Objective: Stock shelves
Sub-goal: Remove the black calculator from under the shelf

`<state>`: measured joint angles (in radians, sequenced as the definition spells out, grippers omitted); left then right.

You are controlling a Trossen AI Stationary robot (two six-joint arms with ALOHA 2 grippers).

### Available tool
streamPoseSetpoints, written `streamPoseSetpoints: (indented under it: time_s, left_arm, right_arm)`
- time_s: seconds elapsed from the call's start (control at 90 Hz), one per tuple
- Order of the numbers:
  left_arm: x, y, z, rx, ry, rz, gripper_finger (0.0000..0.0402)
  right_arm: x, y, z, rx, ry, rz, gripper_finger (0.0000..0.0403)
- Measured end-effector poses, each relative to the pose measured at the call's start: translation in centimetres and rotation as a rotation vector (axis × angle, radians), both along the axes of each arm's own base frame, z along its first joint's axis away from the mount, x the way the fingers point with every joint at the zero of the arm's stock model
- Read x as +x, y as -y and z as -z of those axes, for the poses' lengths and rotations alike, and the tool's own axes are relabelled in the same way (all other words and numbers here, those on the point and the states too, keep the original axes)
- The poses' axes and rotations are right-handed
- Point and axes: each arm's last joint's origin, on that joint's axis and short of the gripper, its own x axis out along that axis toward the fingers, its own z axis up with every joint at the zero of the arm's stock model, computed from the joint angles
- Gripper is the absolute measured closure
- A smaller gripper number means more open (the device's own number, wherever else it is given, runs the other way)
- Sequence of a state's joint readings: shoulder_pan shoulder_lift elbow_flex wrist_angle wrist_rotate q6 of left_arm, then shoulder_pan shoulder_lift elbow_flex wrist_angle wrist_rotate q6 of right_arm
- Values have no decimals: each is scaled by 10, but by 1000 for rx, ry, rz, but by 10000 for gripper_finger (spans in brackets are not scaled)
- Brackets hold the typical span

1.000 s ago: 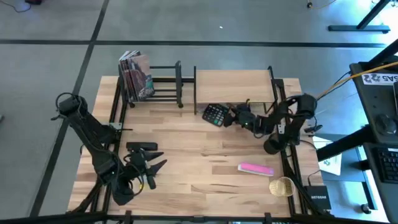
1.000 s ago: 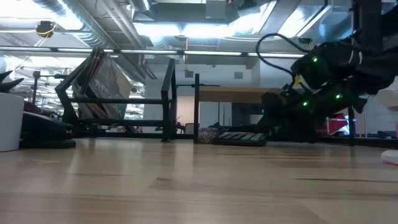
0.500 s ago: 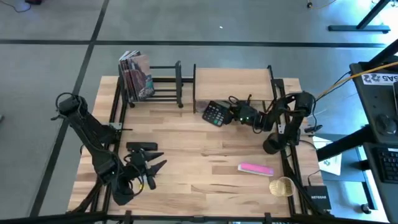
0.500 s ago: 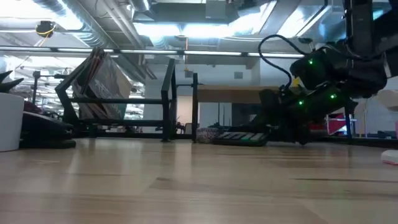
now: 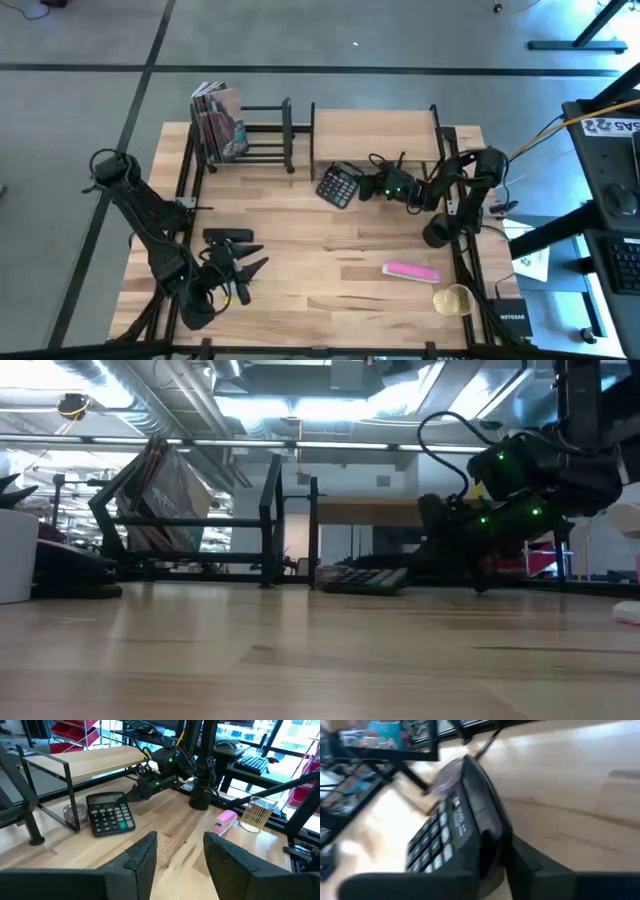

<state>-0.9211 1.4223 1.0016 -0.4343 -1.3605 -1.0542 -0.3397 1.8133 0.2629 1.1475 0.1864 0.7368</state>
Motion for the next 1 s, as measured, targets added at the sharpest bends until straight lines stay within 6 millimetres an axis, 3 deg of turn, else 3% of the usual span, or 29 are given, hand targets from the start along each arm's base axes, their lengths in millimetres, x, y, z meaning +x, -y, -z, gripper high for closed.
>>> streamPoseSetpoints:
  time_s: [0.211, 0.578, 1.0]
  left_arm:
    - [0, 0, 0, -4, 2, -1, 259]
    - [0, 0, 0, -11, 5, -1, 259]
    - [0, 0, 0, -10, 5, -2, 259]
  right_arm:
    - [0, -10, 2, 17, -5, -31, 374]
    - [-10, -46, 1, 43, 58, -134, 376]
    - [-7, -98, -21, 111, 186, -368, 379]
